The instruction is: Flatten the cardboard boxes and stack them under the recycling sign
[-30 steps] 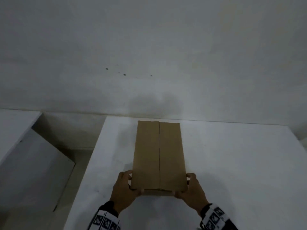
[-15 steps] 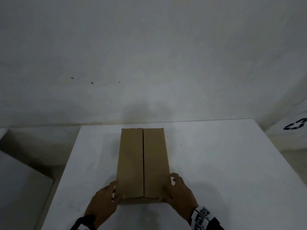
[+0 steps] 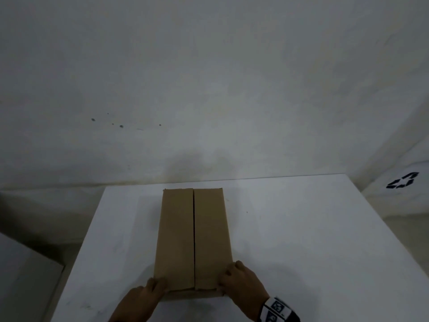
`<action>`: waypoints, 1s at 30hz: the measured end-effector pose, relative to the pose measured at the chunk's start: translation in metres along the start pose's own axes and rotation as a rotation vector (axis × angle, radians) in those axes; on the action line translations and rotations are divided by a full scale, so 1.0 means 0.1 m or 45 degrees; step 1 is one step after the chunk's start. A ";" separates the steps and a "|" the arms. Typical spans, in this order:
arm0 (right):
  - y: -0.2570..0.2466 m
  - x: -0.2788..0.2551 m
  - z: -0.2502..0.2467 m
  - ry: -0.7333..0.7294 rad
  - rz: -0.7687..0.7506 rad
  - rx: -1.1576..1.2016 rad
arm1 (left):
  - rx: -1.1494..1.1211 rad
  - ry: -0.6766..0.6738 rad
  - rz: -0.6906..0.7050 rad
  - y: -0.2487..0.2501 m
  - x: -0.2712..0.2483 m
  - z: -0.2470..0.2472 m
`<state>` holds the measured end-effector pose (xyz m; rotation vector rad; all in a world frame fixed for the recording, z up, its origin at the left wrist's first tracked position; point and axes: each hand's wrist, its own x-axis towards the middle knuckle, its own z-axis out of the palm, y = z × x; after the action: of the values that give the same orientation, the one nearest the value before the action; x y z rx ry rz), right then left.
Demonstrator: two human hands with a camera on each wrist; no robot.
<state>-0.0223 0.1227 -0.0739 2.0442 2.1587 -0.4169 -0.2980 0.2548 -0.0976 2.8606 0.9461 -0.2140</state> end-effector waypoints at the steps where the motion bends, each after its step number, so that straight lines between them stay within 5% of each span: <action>1: -0.02 0.00 0.00 0.013 -0.023 -0.019 | -0.030 -0.028 -0.006 0.00 -0.01 -0.01; 6: -0.16 -0.07 -0.23 0.082 0.030 0.073 | -0.202 -0.172 -0.258 0.13 -0.02 -0.30; 11: -0.19 -0.19 -0.26 0.090 0.184 0.402 | -0.406 -0.213 -0.717 0.54 0.17 -0.51; 15: -0.08 -0.33 -0.22 0.288 0.295 0.688 | -0.337 -0.148 -0.914 0.83 0.41 -0.51; 21: 0.06 -0.41 -0.24 0.579 0.471 0.855 | -0.543 -0.291 -0.866 0.78 0.45 -0.70; 26: 0.22 -0.47 -0.11 0.664 0.772 0.812 | -1.057 0.393 -0.765 0.45 0.07 -0.80; 28: 0.26 -0.50 -0.05 0.643 0.886 0.756 | -0.983 0.652 -0.846 0.29 -0.06 -0.74; 30: 0.31 -0.51 0.01 0.535 0.959 0.746 | -0.839 0.703 -0.934 0.11 -0.14 -0.63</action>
<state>0.0117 0.0753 -0.0632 3.2971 1.3007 -0.5878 -0.2965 0.2484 -0.0325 1.8871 1.7254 0.7235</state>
